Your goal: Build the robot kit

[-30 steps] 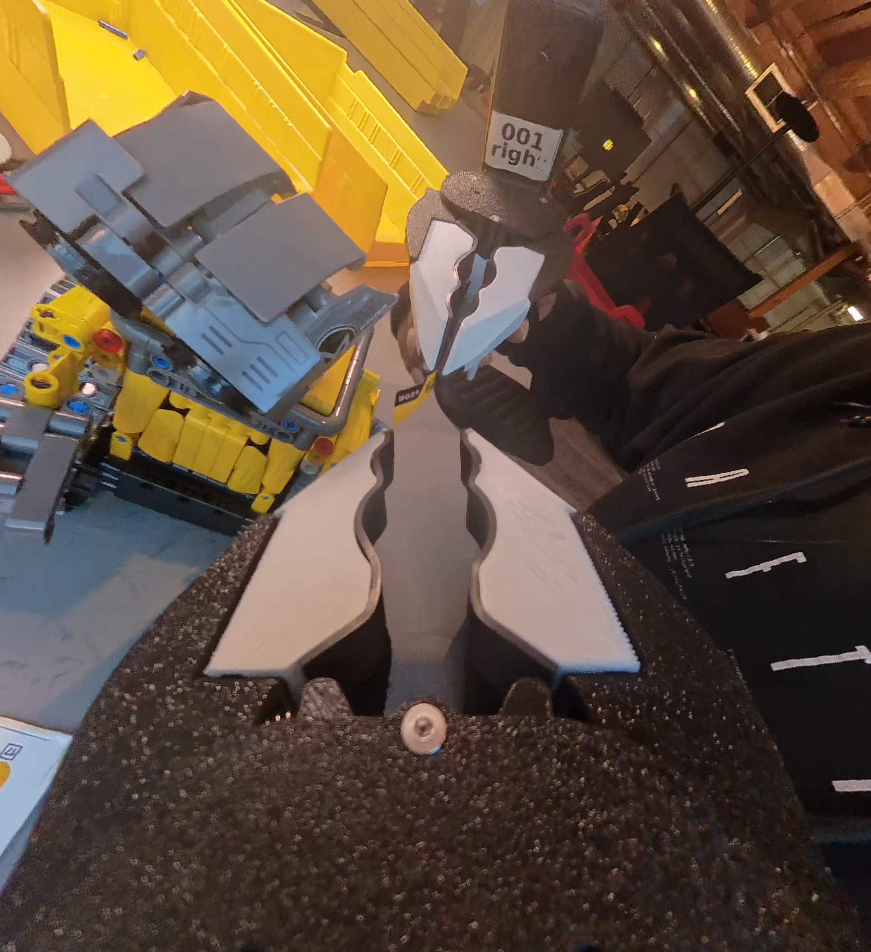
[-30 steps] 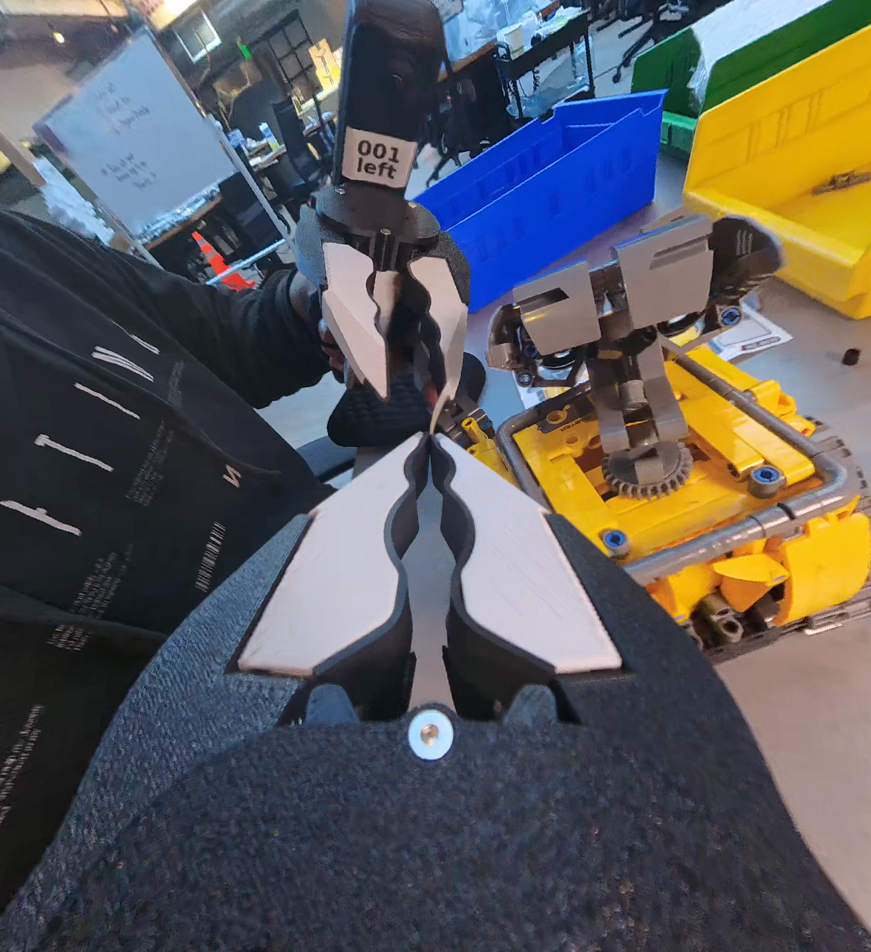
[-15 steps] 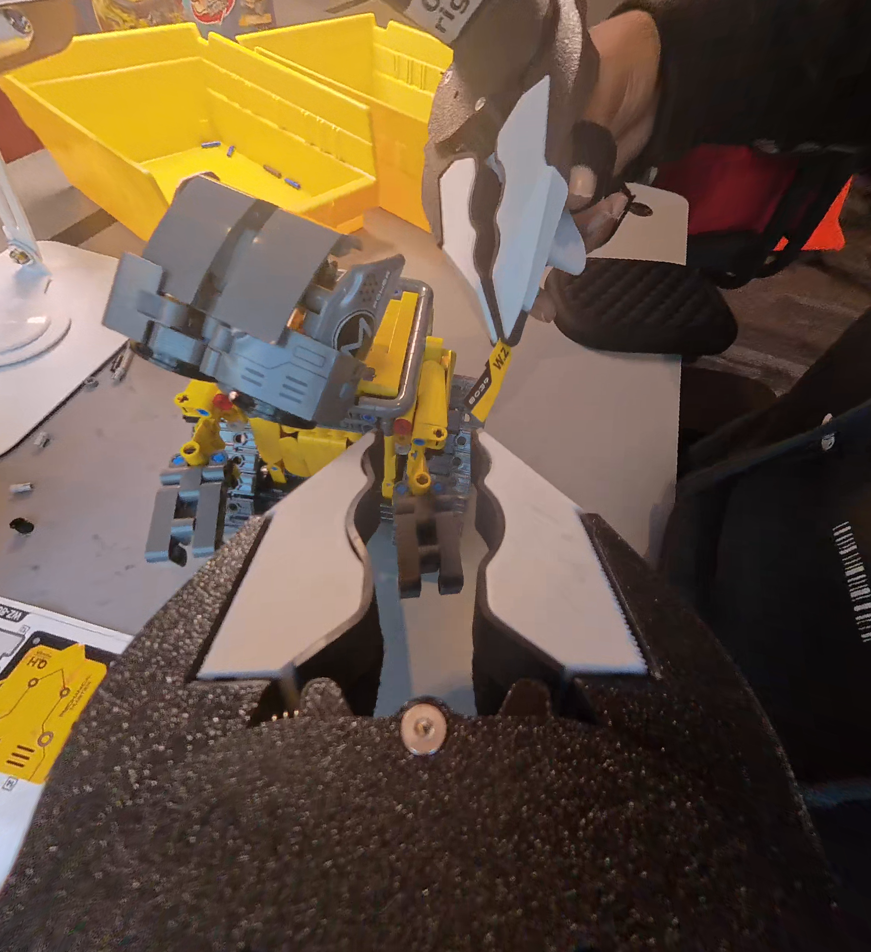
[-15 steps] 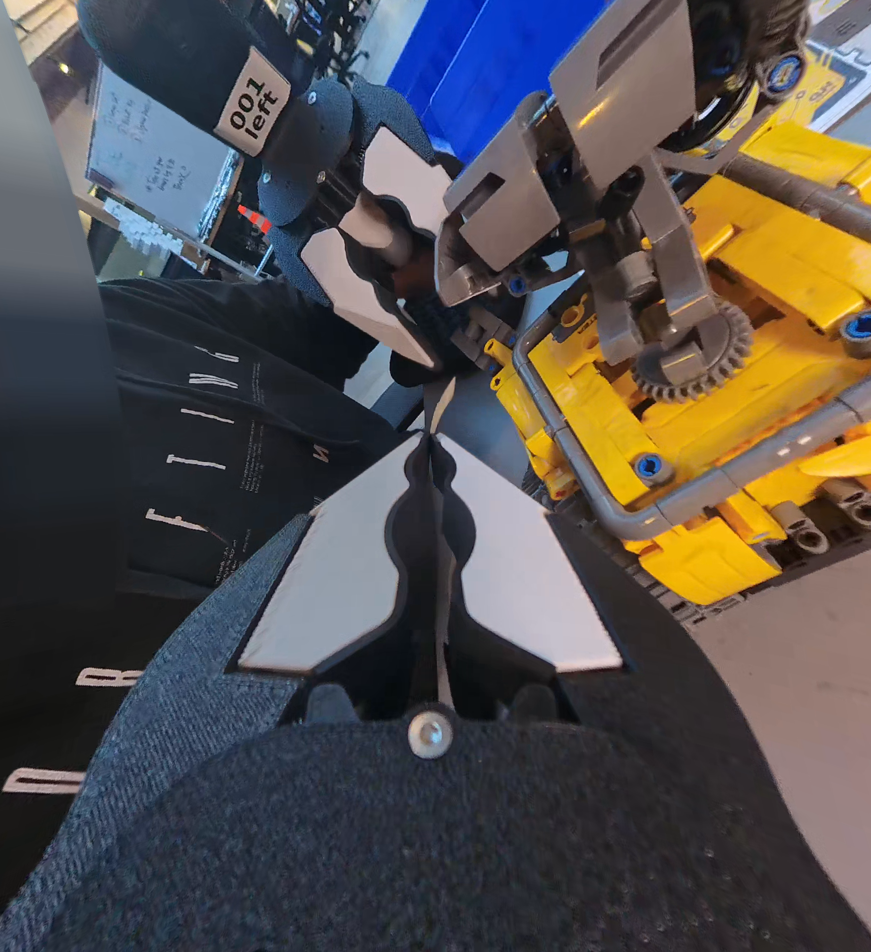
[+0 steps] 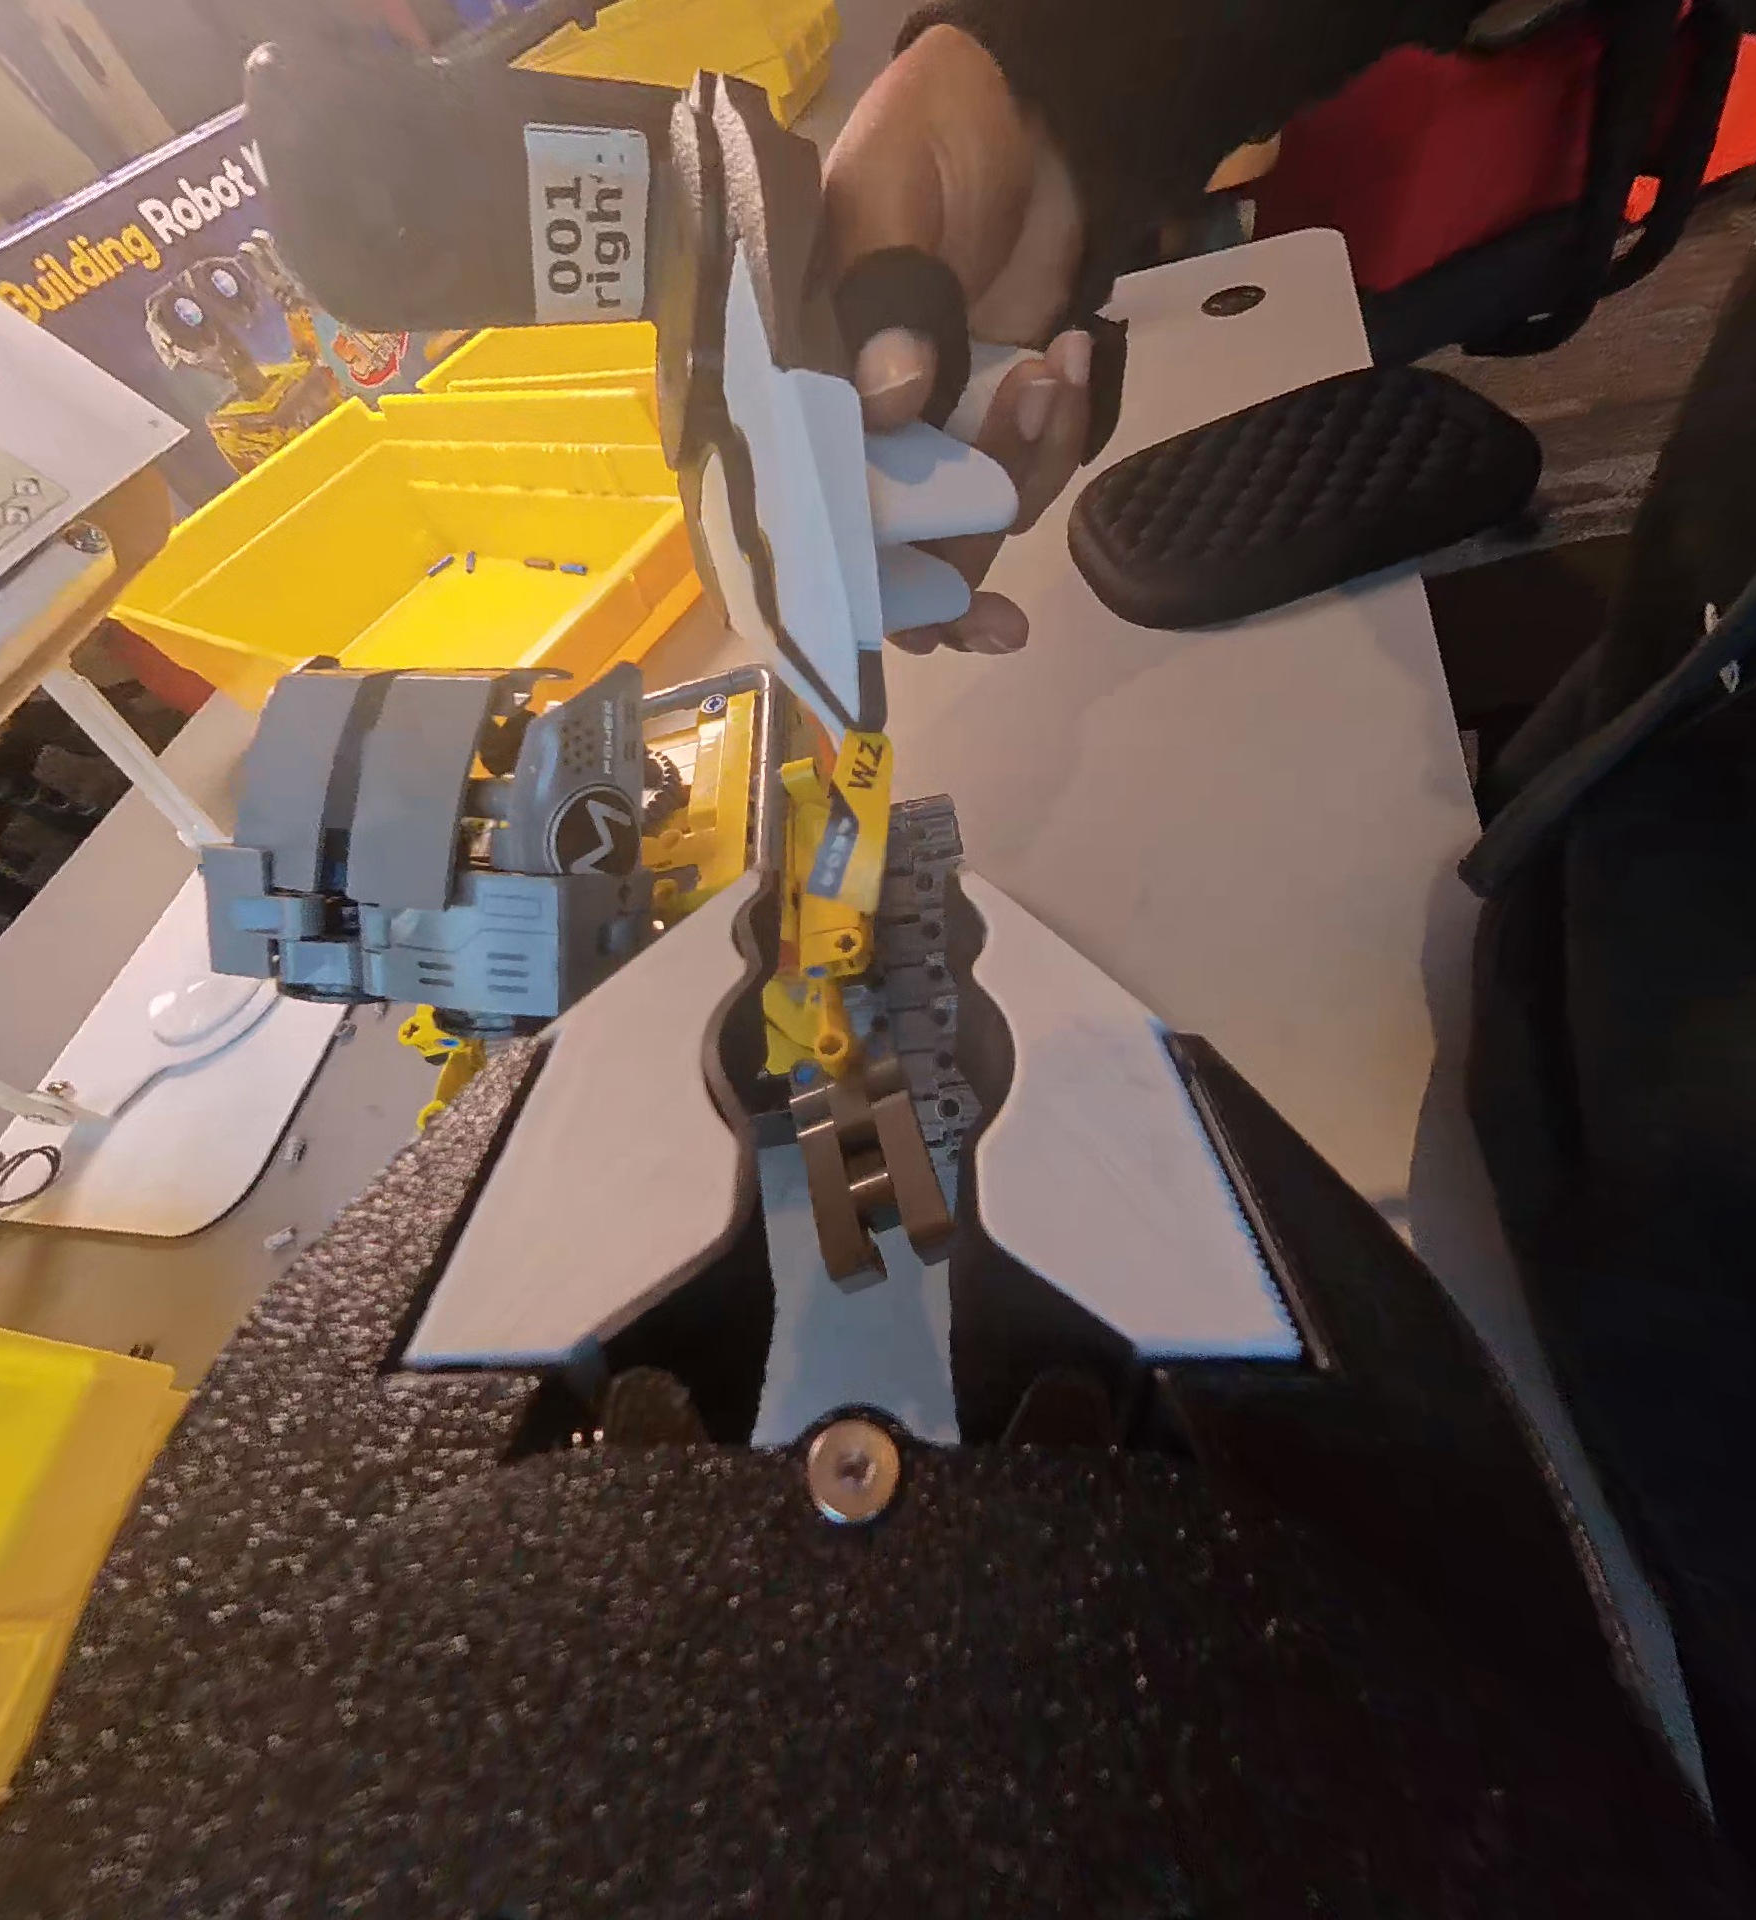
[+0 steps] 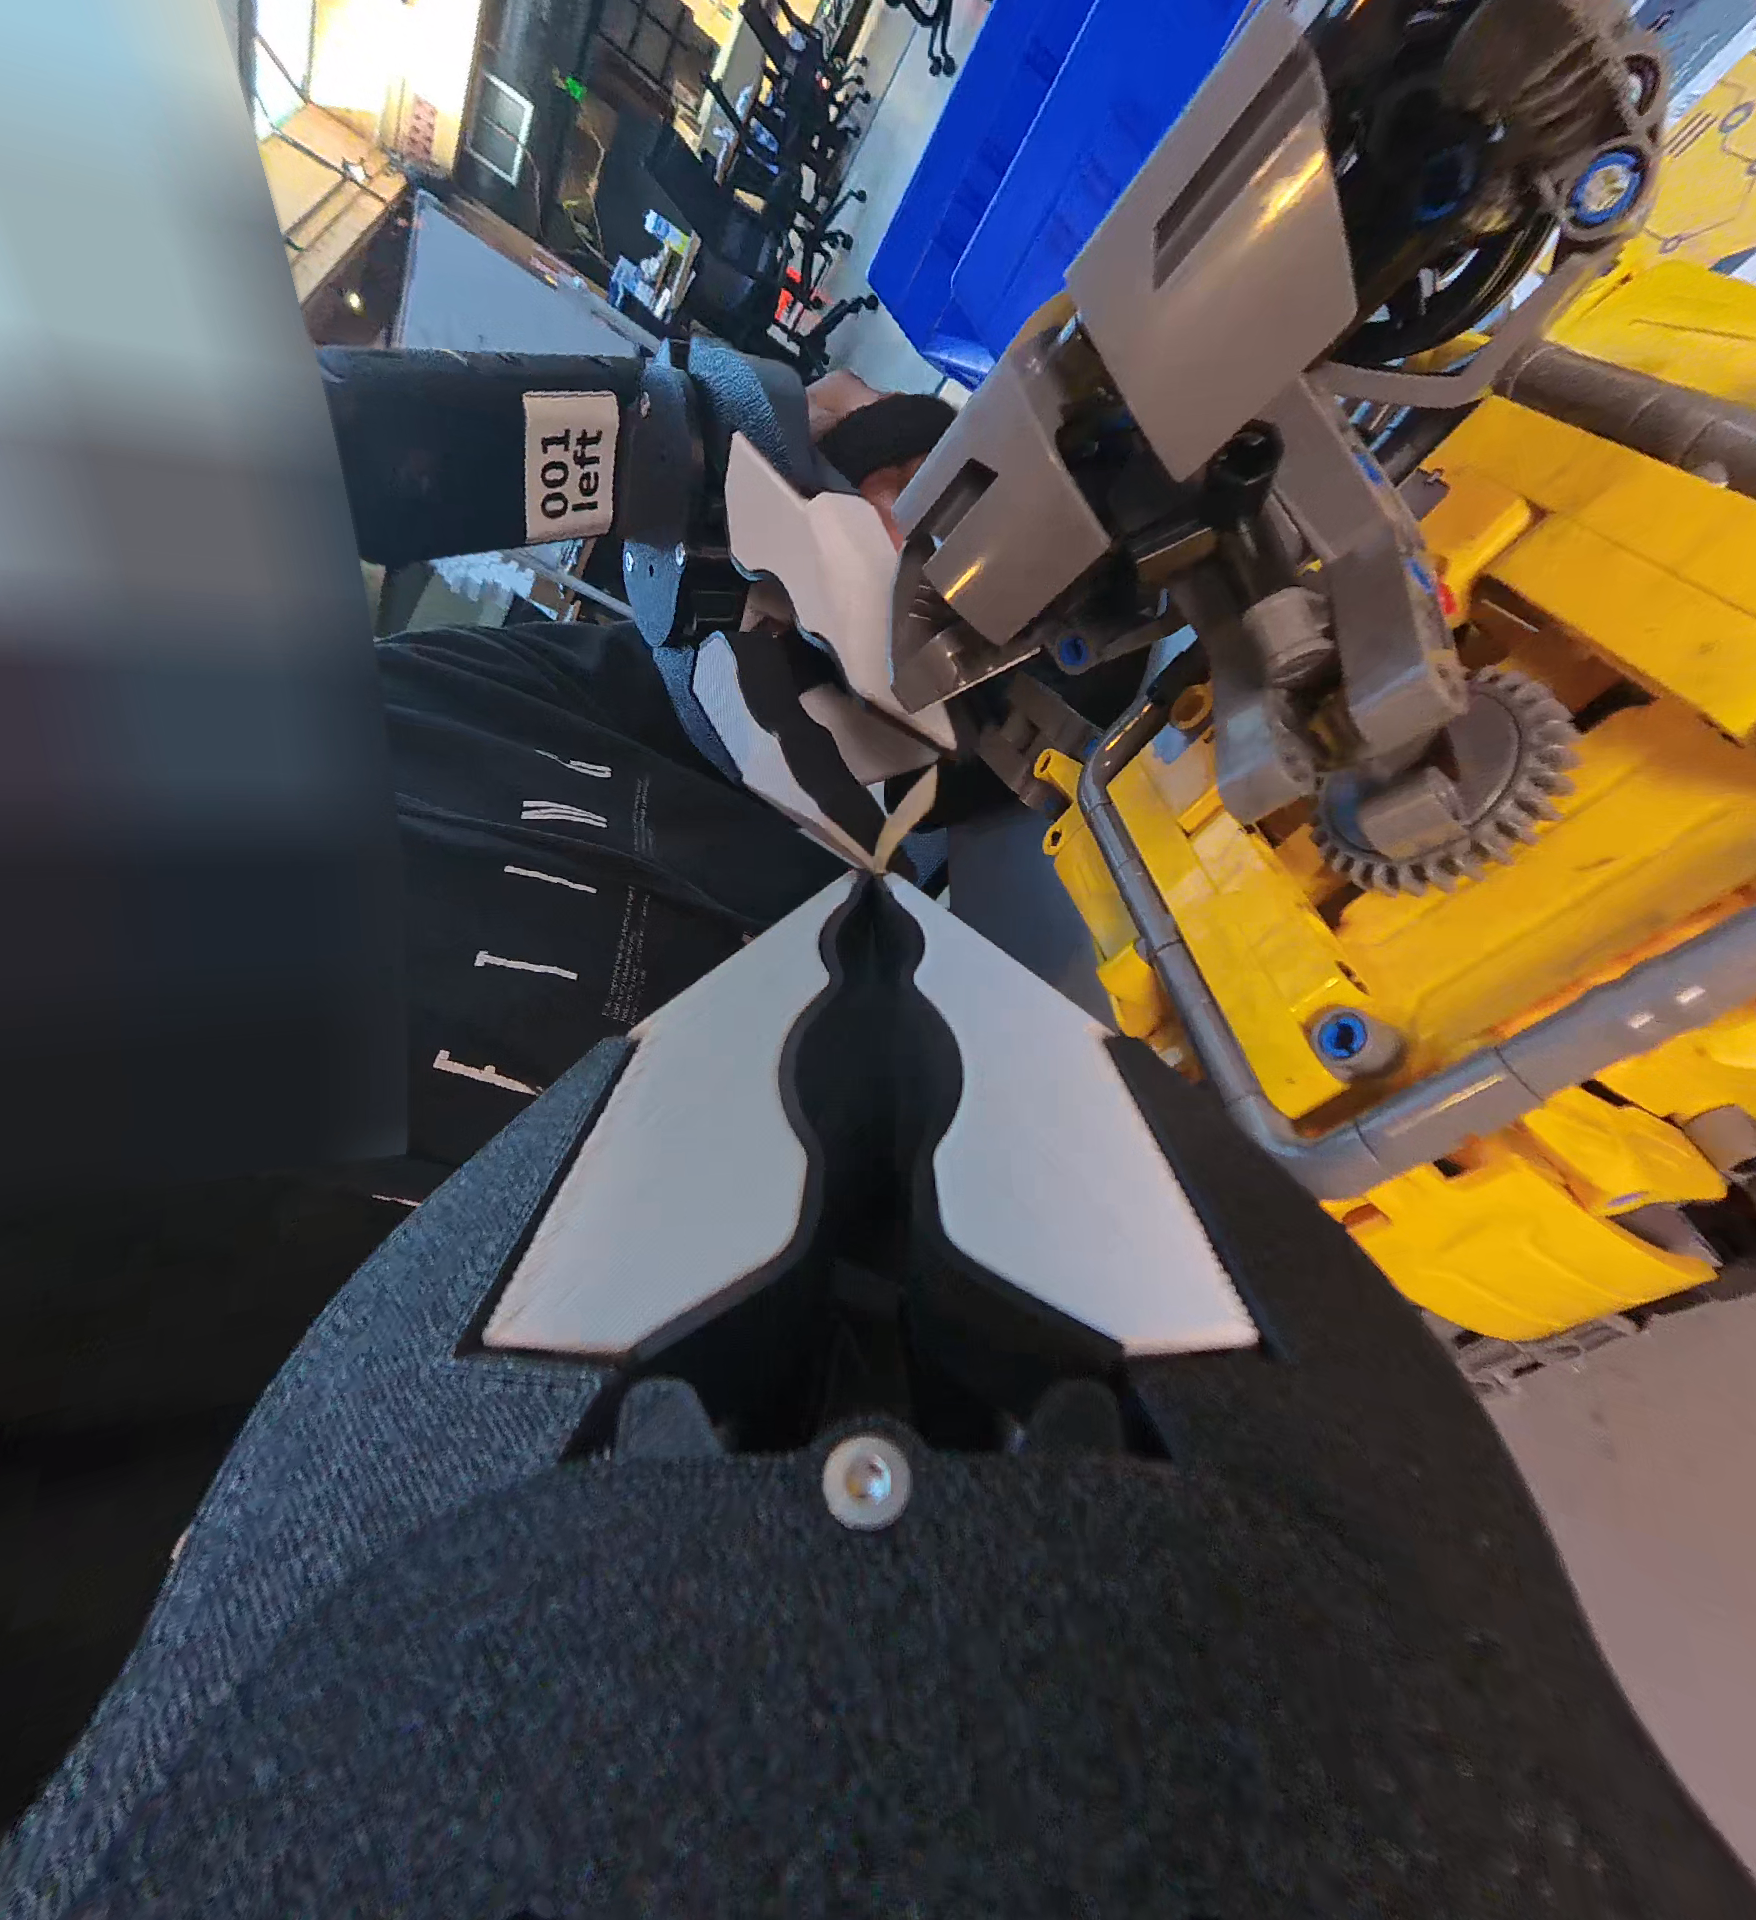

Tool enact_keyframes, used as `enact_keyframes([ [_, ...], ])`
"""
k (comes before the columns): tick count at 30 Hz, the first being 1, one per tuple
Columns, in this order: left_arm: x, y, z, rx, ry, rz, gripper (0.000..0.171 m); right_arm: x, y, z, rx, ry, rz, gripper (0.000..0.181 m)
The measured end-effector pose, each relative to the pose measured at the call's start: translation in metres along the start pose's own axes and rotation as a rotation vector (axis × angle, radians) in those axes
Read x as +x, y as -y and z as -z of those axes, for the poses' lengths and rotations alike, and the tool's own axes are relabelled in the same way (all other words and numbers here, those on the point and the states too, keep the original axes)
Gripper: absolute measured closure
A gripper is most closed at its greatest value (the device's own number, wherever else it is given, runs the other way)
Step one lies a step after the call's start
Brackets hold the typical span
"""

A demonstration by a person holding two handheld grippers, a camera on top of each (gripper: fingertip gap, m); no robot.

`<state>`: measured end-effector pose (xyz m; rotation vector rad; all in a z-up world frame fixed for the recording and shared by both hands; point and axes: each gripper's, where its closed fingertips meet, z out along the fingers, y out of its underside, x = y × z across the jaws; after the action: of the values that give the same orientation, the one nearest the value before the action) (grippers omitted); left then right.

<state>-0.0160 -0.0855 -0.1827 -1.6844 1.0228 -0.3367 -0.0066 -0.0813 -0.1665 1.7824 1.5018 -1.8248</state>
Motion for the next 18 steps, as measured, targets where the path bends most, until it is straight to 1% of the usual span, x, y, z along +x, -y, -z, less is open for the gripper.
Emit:
enact_keyframes([
  [3, 0.0002, 0.0029, -0.0004, 0.020, -0.012, 0.024, 0.143, -0.0011, -0.0008, -0.0009, -0.003, 0.010, 0.011, 0.181],
  [7, 0.0017, 0.0043, -0.0012, 0.004, 0.000, -0.025, 0.150, -0.0018, -0.0013, -0.0007, -0.001, 0.025, 0.012, 0.181],
  [12, 0.0008, 0.0045, -0.0005, -0.013, 0.012, -0.044, 0.159, -0.0019, -0.0014, 0.0010, 0.007, 0.034, 0.015, 0.181],
  [18, 0.0011, 0.0057, -0.0011, -0.030, 0.017, -0.059, 0.161, 0.0034, -0.0032, 0.0037, 0.009, 0.013, 0.018, 0.181],
])
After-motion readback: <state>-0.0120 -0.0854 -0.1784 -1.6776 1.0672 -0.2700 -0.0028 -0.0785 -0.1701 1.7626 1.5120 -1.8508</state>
